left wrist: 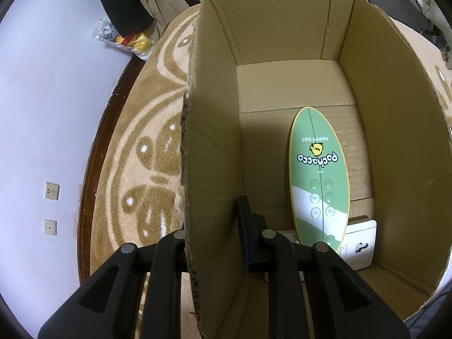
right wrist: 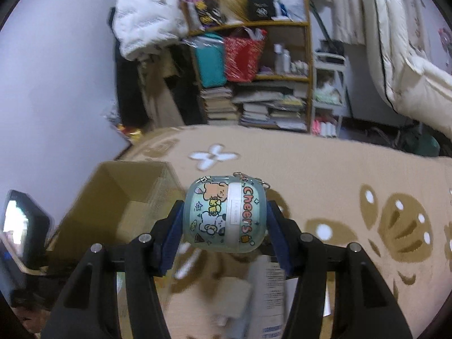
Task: Organize rigid objects
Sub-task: 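Carry the green pouch into the box and release it with the right gripper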
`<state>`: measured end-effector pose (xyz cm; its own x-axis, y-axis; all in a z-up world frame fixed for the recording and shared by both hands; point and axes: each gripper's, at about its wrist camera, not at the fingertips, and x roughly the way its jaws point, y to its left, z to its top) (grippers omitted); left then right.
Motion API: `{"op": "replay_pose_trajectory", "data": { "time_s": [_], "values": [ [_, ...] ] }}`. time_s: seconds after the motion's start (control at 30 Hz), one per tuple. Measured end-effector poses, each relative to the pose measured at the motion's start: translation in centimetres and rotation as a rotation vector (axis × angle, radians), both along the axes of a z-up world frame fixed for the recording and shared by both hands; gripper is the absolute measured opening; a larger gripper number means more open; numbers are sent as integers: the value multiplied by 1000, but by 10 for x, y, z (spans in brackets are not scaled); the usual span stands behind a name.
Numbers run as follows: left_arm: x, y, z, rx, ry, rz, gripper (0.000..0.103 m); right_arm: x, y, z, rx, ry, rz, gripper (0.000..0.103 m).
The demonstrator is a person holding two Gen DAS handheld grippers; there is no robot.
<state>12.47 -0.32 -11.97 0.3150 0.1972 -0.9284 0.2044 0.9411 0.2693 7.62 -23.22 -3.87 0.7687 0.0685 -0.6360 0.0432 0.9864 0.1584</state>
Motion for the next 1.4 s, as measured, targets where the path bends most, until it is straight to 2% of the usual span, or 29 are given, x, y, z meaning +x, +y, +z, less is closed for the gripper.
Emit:
{"op": "replay_pose_trajectory", "data": {
  "time_s": [0.27, 0.57, 0.8, 1.03, 1.27, 1.4],
  "values": [
    [0, 2, 1, -6, -7, -1, 17, -21, 52, 34, 20, -85, 107, 60],
    [1, 6, 1, -19, -6, 7, 17, -24, 72, 16, 45, -42, 145, 60],
    [2, 6, -2, -18, -8, 7, 17, -21, 71, 7, 61, -27, 159, 60],
    [1, 6, -3, -16, -9, 5, 17, -10, 67, -11, 91, 34, 163, 60],
    [0, 5, -3, -20, -8, 6, 17, -16, 74, 0, 99, -21, 220, 60],
    [1, 7, -3, -29, -4, 12, 18, -14, 82, -4, 97, 6, 243, 60]
  ]
}}
